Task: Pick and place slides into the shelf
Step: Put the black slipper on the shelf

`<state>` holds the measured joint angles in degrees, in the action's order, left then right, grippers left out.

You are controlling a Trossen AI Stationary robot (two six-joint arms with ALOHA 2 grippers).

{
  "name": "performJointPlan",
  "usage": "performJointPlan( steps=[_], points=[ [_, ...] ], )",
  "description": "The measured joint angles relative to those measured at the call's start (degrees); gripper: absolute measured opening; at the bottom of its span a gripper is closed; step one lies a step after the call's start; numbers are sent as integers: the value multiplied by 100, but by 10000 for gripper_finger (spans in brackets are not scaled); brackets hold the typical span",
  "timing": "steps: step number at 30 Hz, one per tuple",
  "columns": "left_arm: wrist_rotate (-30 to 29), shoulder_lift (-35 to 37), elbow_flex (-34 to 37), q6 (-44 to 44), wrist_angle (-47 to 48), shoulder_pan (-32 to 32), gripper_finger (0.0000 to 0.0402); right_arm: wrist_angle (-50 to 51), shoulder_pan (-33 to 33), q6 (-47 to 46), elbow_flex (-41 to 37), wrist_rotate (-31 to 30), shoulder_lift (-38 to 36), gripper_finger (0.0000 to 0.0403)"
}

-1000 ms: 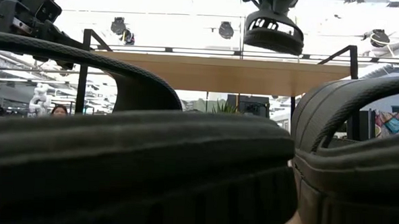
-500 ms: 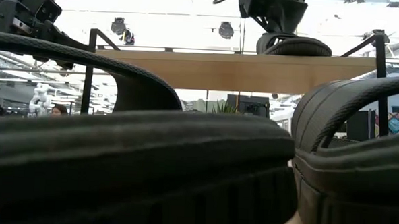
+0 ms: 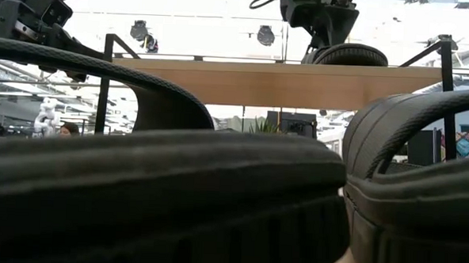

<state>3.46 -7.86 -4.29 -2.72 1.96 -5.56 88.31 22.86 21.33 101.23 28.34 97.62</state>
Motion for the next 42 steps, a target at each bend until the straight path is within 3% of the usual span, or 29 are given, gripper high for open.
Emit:
performJointPlan(
  steps=[8, 16, 21, 24, 30, 33, 36, 42],
  points=[
    [0, -2, 0, 0, 0, 0, 26, 40, -49, -201, 0, 8, -44, 187],
    [0, -2, 0, 0, 0, 0, 26, -225, -48, -353, 0, -128, -751, 213],
    [-3, -1, 0, 0, 0, 0, 26, -576, -361, -1010, -3, -1218, -1562, 186],
    [-4, 0, 0, 0, 7, -2, 26, -1059, -812, -1473, -307, -1332, -2160, 152],
    [-5, 0, 0, -1, 9, -1, 26, -2547, -2094, -2251, -1998, -1566, -3576, 54],
    [-7, -2, 0, 0, 9, -2, 26, -4193, -2732, -2609, -3206, -1651, -4272, 9],
    [-7, 0, 0, -2, 9, -2, 26, -5599, -3348, -2690, -4157, -1683, -4647, 11],
    [-9, -2, 0, -2, 7, -2, 26, -6315, -4514, -3105, -5045, -2351, -4791, 2]
  ],
)
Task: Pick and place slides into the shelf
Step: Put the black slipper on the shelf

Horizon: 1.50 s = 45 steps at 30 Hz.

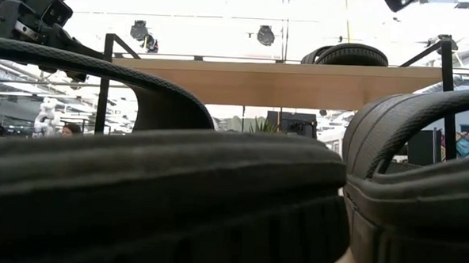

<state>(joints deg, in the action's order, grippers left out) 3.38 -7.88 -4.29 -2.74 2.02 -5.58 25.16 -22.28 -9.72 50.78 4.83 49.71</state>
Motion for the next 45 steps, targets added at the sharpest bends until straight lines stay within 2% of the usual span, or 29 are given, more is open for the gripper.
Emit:
performJointPlan(
  steps=[5, 9, 14, 21, 34, 45],
  points=[
    [-32, 2, 0, 0, 0, 2, 26, -529, -1024, -520, -438, -1051, 134, 1],
    [-46, 0, 0, 0, -2, -1, 26, -699, -1816, -972, -581, -2202, 340, 1],
    [-48, 2, 0, -2, -7, 1, 26, -728, -2270, -1685, -721, -3304, 661, 0],
    [-55, 0, 0, -270, -15, -1, 26, -763, -2298, -2240, -1031, -3634, 967, 0],
    [-55, 0, 0, -273, -13, 1, 26, -1031, -2273, -2414, -1608, -3815, 738, 0],
    [-52, 0, 0, -249, -11, -1, 26, -428, -2201, -2571, -1709, -4105, 599, 0]
  ],
)
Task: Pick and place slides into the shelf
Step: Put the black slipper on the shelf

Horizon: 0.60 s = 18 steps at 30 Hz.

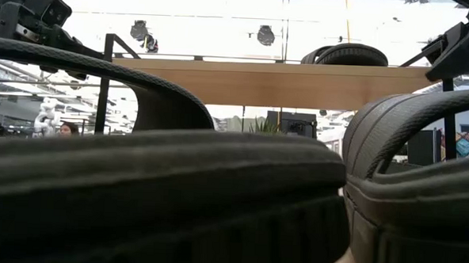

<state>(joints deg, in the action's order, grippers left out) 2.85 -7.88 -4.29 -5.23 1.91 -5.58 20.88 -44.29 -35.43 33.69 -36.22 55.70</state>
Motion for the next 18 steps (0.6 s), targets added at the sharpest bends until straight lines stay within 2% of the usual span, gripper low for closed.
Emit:
performJointPlan(
  steps=[18],
  points=[
    [2, 2, 0, -4, 2, 0, 26, 94, 238, 224, 0, 5, -11, 0]
  ],
)
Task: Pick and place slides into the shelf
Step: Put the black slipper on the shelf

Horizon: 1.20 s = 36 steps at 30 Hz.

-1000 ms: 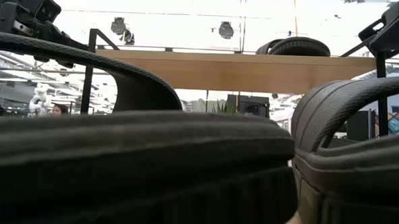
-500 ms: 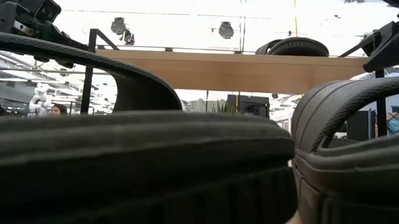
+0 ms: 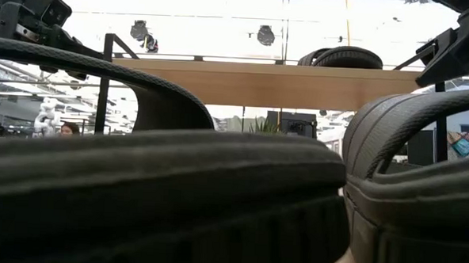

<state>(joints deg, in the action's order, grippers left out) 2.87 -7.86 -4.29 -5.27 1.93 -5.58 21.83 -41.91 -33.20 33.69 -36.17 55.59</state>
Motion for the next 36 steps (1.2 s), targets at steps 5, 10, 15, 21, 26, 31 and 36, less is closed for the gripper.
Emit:
performJointPlan(
  steps=[5, 10, 15, 21, 26, 31, 36],
  points=[
    [0, -2, 0, -16, -2, 0, 26, 45, 13, -78, 0, -41, 0, 0],
    [1, 0, 2, -124, -81, 0, 26, -308, 11, 120, 0, 255, 0, 0],
    [2, -1, 2, -216, -304, 0, 26, -1001, 11, 637, 0, 776, -21, 0],
    [3, 0, 2, -414, -547, 0, 26, -1677, -26, 1327, 0, 1045, -247, 0],
    [3, 0, 2, -473, -649, 2, 26, -1782, -102, 1876, 2, 781, -528, 0],
    [3, 0, 2, -473, -649, 1, 26, -1919, -86, 2600, 2, 727, -859, 0],
    [3, 0, 2, -475, -647, 0, 26, -2252, -84, 3286, 4, 82, -1169, 0]
  ],
)
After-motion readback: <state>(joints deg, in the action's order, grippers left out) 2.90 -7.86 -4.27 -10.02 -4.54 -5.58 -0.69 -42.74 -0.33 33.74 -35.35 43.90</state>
